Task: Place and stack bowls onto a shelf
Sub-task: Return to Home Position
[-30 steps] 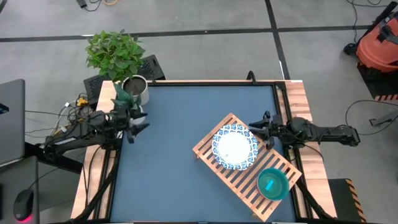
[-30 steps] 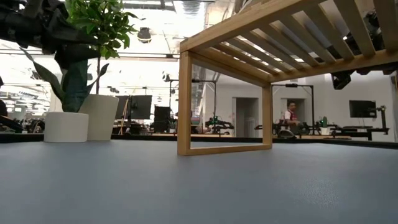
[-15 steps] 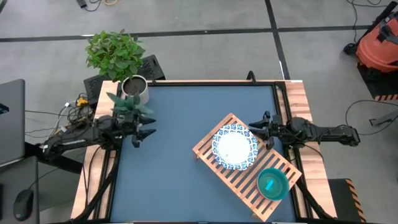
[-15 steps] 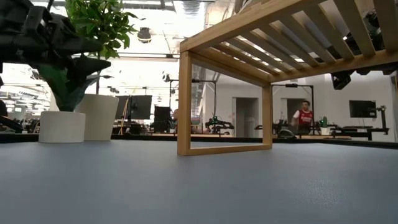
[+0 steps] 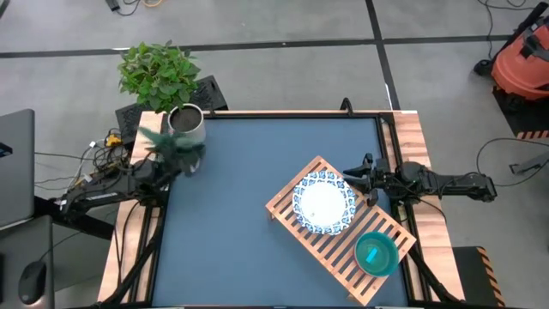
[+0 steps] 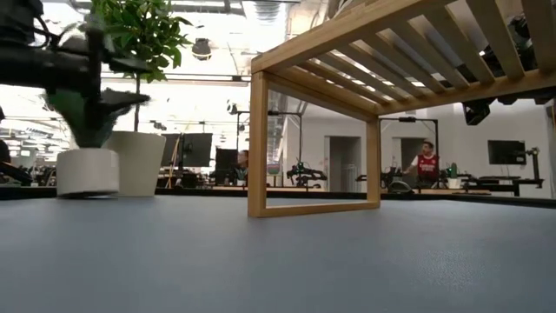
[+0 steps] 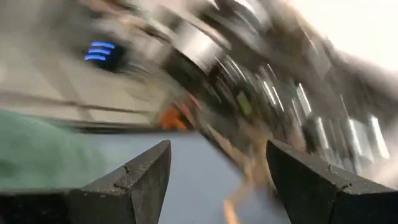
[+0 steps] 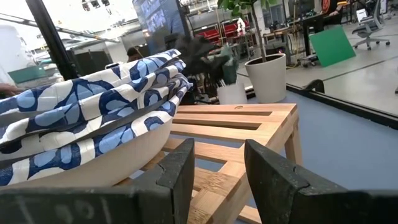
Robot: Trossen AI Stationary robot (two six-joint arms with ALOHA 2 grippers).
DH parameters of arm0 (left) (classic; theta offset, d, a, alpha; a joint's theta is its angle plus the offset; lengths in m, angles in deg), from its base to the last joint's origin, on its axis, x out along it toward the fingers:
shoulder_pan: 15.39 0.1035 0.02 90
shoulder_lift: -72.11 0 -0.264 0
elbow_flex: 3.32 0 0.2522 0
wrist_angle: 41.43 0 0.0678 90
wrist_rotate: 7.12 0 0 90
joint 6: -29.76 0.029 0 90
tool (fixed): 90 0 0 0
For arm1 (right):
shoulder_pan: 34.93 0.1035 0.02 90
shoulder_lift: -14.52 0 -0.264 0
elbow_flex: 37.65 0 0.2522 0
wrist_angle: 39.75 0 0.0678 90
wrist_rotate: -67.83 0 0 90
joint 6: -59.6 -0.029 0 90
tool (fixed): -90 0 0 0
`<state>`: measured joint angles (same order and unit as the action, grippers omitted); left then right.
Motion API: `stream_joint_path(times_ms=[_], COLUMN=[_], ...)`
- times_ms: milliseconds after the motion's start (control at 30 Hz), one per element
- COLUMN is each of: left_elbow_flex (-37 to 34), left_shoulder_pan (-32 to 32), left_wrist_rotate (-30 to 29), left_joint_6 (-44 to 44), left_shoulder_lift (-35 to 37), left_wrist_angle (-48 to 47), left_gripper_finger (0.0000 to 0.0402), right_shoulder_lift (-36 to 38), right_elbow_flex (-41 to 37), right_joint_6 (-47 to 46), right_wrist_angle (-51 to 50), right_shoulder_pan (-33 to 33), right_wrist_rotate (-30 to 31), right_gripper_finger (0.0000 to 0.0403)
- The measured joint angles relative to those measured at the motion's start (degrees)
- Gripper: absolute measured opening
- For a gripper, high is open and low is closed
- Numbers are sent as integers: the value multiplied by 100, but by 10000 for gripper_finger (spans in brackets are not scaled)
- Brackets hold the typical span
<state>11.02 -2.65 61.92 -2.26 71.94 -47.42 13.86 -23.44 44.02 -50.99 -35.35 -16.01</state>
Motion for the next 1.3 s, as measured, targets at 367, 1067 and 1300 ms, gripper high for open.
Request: stream_joint_path(times_ms=[367,1067,1300], left_elbow_flex=[-5,48,48], left_shoulder_pan=[-183,-200,-200], left_wrist_rotate=[-570,315,421], left_joint_6=[887,1944,1912], left_shoulder_lift=[-30,-110,-142], left_wrist_angle=[-99,-525,-552], left_gripper_finger=[250,250,250], right_shoulder_lift=[0,0,0], right_elbow_flex=[-2,-4,-4], right_joint_6=[-1,0,-1], right_wrist_angle=[4,4,4], right_shoulder_pan=[0,0,0], right_wrist_rotate=[0,-3,-3], right_gripper_finger=[166,166,166])
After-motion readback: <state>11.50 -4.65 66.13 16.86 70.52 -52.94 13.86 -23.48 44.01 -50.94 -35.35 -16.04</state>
